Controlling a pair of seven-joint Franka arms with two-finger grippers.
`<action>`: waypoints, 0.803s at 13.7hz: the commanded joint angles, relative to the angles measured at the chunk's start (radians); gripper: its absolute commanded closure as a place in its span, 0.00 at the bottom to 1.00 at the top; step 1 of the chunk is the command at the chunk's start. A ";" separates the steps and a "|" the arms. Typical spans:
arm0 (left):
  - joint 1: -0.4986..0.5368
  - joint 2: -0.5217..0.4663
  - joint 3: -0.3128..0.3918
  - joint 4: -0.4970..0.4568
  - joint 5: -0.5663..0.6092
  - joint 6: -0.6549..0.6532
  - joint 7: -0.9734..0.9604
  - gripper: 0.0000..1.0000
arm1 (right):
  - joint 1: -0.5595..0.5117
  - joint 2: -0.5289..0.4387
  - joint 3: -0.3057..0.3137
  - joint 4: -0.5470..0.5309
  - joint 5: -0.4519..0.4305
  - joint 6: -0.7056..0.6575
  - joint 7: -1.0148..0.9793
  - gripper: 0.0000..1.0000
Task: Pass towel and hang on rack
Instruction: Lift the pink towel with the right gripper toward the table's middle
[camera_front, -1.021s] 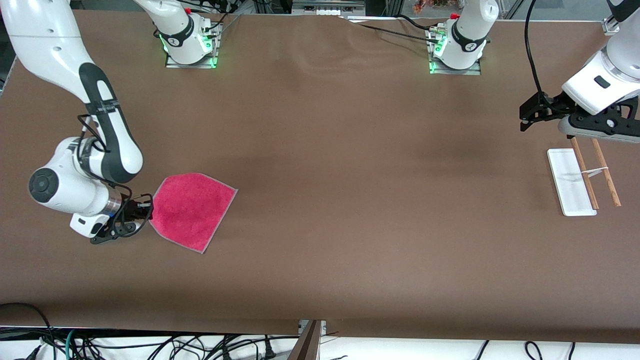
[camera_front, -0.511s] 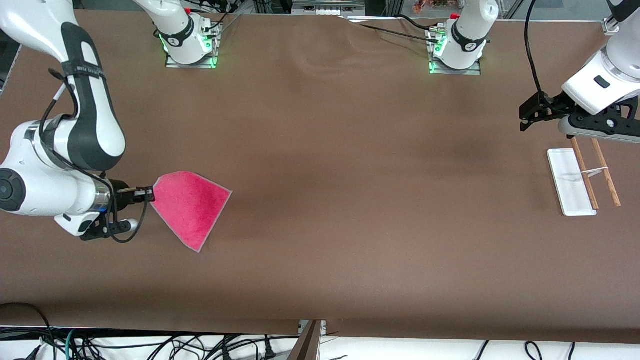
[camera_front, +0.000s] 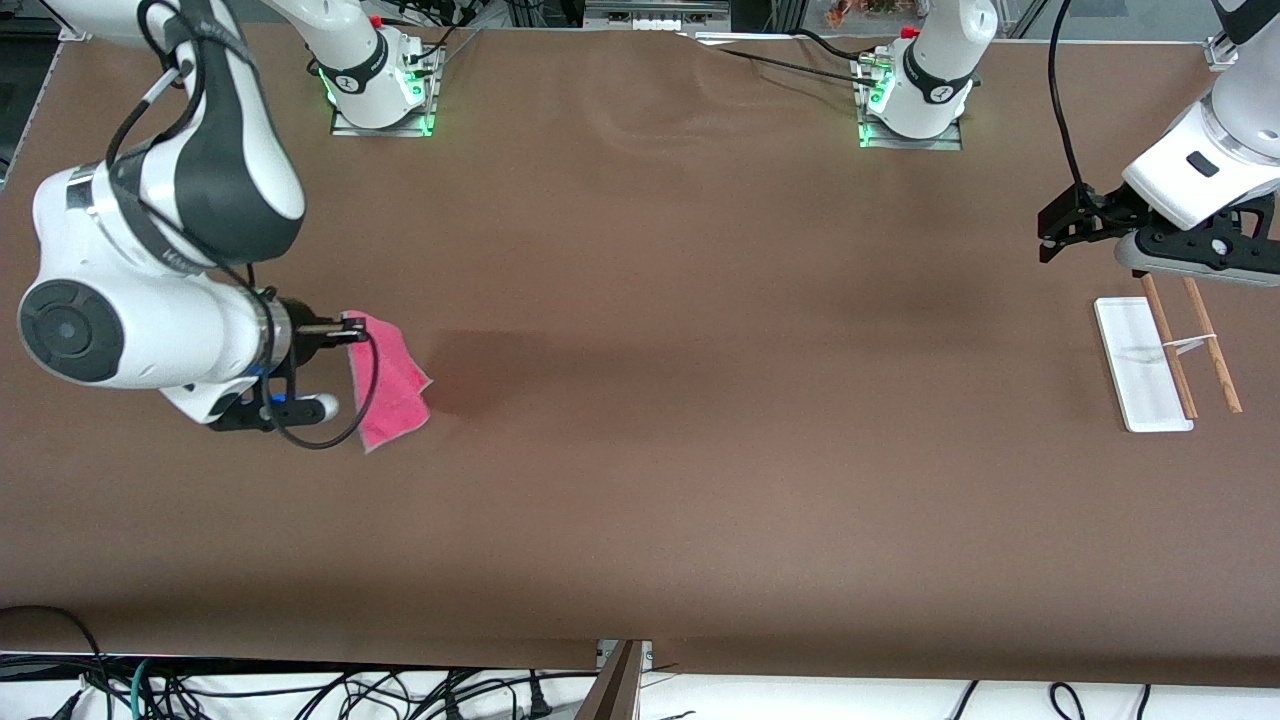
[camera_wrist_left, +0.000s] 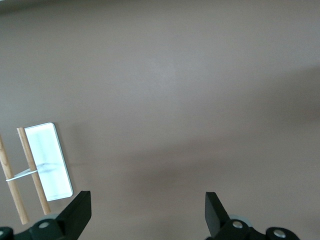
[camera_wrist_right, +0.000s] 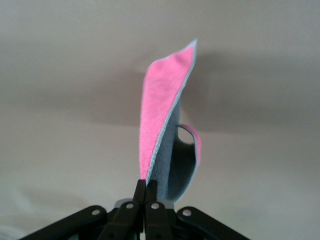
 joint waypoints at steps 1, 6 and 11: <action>0.000 0.052 -0.003 0.024 -0.130 -0.061 0.005 0.00 | 0.084 -0.016 -0.002 0.058 0.019 -0.065 0.151 1.00; -0.065 0.135 -0.008 0.027 -0.368 -0.077 0.010 0.00 | 0.144 -0.040 0.095 0.096 0.125 -0.053 0.476 1.00; -0.140 0.251 -0.012 0.027 -0.649 -0.066 0.222 0.00 | 0.146 -0.038 0.330 0.115 0.148 0.084 0.809 1.00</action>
